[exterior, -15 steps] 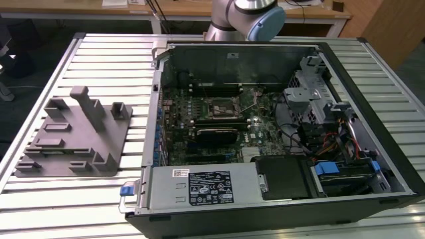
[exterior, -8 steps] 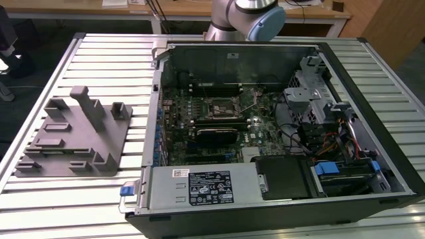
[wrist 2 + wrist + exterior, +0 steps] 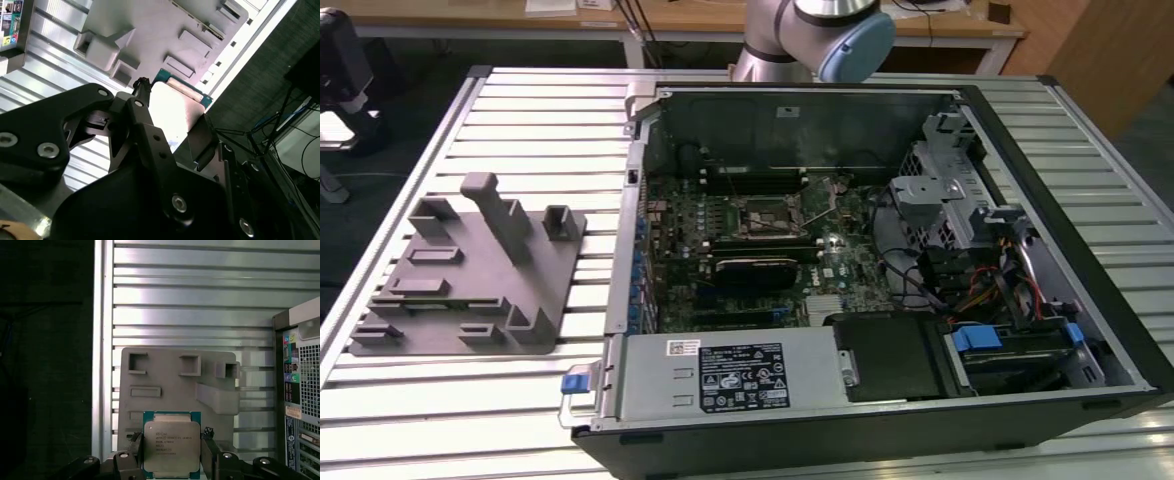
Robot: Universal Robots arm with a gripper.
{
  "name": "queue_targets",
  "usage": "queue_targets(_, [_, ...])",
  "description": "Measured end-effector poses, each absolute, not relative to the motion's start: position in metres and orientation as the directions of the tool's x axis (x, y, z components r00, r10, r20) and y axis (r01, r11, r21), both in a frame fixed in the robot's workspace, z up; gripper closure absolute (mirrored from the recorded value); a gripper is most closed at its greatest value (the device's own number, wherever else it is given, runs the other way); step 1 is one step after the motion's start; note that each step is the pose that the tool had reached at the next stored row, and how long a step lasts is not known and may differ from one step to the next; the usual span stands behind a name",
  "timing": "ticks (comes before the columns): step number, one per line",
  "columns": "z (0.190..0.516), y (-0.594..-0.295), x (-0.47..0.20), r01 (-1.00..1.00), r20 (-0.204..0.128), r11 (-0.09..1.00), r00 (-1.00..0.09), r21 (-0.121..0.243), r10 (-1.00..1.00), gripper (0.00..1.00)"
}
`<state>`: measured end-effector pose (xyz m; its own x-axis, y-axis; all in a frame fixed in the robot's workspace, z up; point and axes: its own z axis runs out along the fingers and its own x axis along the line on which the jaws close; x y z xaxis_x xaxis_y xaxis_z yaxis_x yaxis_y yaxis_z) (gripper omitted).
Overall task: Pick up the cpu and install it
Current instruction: 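Pick up the cpu and move it towards the insertion slot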
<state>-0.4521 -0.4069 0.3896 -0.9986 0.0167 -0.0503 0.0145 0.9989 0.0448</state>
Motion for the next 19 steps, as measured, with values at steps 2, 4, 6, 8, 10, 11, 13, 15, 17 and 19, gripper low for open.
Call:
queue_targets(2, [0.390,-0.407,-0.448,0.014,-0.050,0.999,-0.999,0.045,0.017,0.45])
queue_targets(4, [0.390,-0.407,-0.444,0.014,-0.050,0.999,-0.999,0.045,0.017,0.45])
queue_targets(6, [0.390,-0.407,-0.440,0.015,-0.050,0.999,-0.999,0.045,0.017,0.45])
queue_targets(8, [0.390,-0.407,-0.436,0.015,-0.050,0.999,-0.999,0.045,0.017,0.45])
queue_targets(10, [0.390,-0.407,-0.433,0.014,-0.050,0.999,-0.999,0.045,0.017,0.45])
queue_targets(11, [0.390,-0.407,-0.431,0.014,-0.050,0.999,-0.999,0.045,0.017,0.45])
queue_targets(13, [0.390,-0.407,-0.426,0.015,-0.050,0.999,-0.999,0.045,0.017,0.45])
queue_targets(15, [0.390,-0.407,-0.422,0.014,-0.050,0.999,-0.999,0.045,0.017,0.45])
queue_targets(17, [0.390,-0.407,-0.417,0.014,-0.050,0.999,-0.999,0.045,0.017,0.45])
queue_targets(19, [0.390,-0.407,-0.412,0.014,-0.050,0.999,-0.999,0.045,0.017,0.45])
